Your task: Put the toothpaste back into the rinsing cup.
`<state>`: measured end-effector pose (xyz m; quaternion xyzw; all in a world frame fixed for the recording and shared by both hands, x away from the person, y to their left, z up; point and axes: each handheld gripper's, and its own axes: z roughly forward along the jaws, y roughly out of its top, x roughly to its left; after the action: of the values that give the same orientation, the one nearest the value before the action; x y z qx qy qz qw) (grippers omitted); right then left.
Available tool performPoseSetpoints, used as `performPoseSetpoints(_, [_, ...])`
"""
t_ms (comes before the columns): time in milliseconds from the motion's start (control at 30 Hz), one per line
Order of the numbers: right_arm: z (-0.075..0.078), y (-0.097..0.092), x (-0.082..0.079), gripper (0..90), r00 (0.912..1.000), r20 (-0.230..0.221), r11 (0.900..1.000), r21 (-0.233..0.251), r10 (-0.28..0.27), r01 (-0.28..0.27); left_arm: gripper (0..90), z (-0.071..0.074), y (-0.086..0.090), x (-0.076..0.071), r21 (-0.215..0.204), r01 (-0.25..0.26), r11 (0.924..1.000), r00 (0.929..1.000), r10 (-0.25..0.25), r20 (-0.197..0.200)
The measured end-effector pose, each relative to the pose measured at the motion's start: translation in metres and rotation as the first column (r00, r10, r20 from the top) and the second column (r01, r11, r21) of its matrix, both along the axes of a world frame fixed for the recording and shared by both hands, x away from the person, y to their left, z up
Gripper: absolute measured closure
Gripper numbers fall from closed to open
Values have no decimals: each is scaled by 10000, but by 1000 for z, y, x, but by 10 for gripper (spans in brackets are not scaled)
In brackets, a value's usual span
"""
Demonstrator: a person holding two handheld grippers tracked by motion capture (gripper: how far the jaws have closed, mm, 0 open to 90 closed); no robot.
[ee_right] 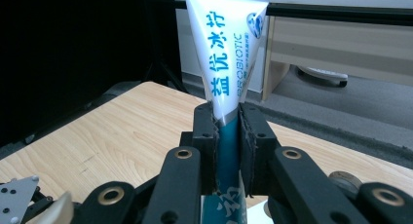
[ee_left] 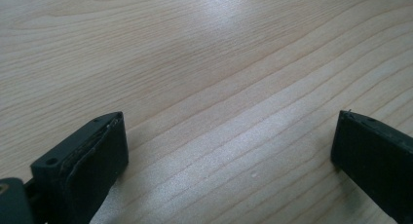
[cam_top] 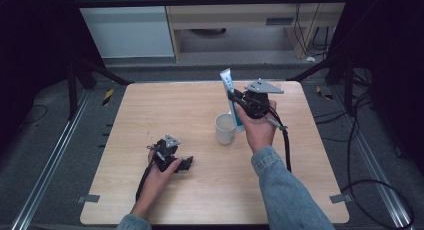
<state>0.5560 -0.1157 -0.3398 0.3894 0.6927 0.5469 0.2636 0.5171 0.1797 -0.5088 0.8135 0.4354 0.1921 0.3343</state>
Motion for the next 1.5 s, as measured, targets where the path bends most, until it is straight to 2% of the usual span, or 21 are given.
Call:
performPoseSetpoints(533, [-2, 7, 2, 790, 9998, 217, 9997, 247, -46, 40, 0, 0, 0, 0, -1, 0, 10000, 10000, 0, 0])
performPoseSetpoints(933, [-3, 11, 4, 790, 9968, 763, 9983, 548, -252, 210, 0, 0, 0, 0, 0, 0, 10000, 10000, 0, 0])
performPoseSetpoints(1133, [-5, 15, 4, 790, 9908, 1328, 9973, 717, -248, 154, 0, 0, 0, 0, -2, 0, 10000, 10000, 0, -3])
performPoseSetpoints(1500, [-11, 20, 7, 790, 9856, 1670, 9964, 839, -258, 119, 0, 0, 0, 0, 7, 3, 10000, 10000, -3, -2])
